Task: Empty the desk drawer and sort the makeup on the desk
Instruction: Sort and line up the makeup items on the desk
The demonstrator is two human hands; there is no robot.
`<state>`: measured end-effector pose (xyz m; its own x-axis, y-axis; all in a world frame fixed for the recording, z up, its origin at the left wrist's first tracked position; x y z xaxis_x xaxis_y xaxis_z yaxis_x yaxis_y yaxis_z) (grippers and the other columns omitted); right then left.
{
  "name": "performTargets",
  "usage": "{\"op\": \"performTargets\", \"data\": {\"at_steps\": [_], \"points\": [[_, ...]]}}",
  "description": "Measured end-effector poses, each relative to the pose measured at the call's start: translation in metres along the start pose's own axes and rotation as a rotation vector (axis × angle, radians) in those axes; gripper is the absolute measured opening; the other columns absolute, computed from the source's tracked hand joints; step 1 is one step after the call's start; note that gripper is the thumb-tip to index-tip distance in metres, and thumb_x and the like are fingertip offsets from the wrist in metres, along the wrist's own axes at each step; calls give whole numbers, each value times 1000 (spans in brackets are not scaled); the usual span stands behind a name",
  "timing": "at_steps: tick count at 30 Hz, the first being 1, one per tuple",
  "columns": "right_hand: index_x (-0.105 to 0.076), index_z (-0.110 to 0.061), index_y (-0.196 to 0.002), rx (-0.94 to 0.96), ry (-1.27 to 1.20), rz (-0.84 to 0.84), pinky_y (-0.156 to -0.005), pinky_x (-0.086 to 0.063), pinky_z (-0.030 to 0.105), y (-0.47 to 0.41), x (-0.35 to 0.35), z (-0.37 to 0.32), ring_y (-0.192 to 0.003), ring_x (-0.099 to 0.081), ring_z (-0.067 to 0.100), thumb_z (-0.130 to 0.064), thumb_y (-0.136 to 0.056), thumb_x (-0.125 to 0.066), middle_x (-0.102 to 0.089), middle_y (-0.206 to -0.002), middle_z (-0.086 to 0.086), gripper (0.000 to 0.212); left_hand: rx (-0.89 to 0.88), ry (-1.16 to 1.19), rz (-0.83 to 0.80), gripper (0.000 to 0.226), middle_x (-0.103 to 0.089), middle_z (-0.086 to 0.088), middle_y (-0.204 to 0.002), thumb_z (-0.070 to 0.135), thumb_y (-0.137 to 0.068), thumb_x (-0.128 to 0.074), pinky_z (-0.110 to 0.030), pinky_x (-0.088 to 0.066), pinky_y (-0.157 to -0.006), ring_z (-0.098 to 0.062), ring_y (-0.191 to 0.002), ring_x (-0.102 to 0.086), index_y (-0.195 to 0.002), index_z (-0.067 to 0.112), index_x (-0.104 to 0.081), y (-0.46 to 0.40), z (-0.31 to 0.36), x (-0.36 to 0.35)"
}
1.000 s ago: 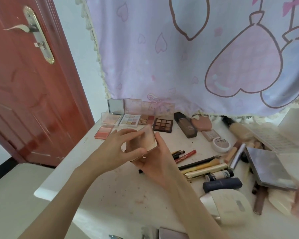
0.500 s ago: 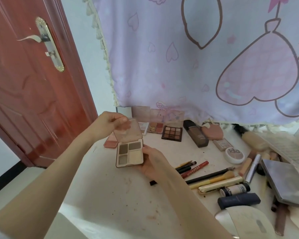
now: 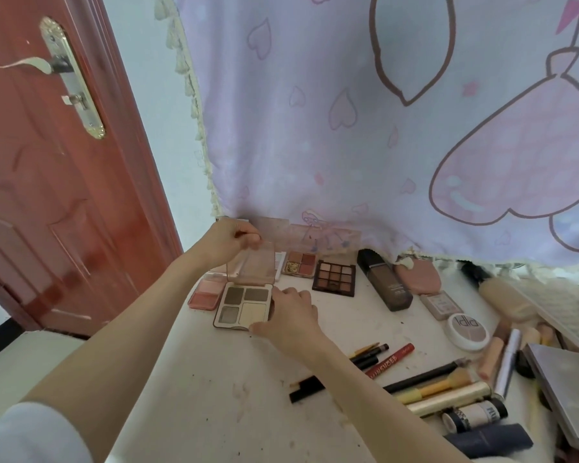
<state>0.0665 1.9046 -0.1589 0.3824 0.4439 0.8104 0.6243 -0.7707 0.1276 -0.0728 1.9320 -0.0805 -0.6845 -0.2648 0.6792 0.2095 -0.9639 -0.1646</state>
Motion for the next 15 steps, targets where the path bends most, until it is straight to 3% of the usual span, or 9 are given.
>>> {"op": "performTargets", "data": {"at_steps": [2,6,9,12,15], "points": [[-39,-15,-135,34,100,43,-110,-22,40,-1,-1,2,-130,-26,28,-40,-81,-62,-40,-135,6,64,7,-13,-20,24,-65,3,-74,1,-88,-56,-27,-45,-81,-11,-74,-56,-72,15,-67,-3,-5,-5],[-20,-12,-146,49,87,38,-117,1,43,-2,-8,6,-145,-5,25,-46,-85,-58,-19,-154,6,80,23,-2,-9,14,-66,-7,-85,6,-88,-56,-25,-42,-78,-13,-77,-54,-83,8,-69,-6,-10,-13],[-8,-13,-150,56,117,4,-116,7,40,-2,-7,10,-146,6,24,-51,-88,-53,-3,-159,6,86,29,-14,11,11,-66,-6,-90,11,-89,-57,-24,-40,-78,-15,-82,-55,-88,12,-69,-11,-11,-14],[-5,-14,-151,63,135,-4,-116,9,38,0,-8,10,-146,9,22,-53,-89,-48,1,-159,5,85,30,-75,36,13,-66,-11,-93,13,-89,-58,-25,-38,-77,-19,-84,-55,-89,11,-71,-14,-12,-15],[-3,-15,-151,65,145,-2,-116,10,37,1,-9,11,-146,10,20,-55,-90,-44,2,-159,4,84,-5,-132,106,13,-59,-11,-91,13,-87,-60,-15,-34,-67,-16,-77,-50,-90,10,-73,-13,-9,-12]]}}
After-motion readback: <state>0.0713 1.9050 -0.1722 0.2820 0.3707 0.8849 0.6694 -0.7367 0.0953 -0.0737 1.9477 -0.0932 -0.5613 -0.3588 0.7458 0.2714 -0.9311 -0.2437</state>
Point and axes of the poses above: each hand's wrist, its own y-axis away from the middle knuckle, its own x-axis out of the back of the hand, z = x × y, the point moved 7 cm from there along -y, towards the middle knuckle
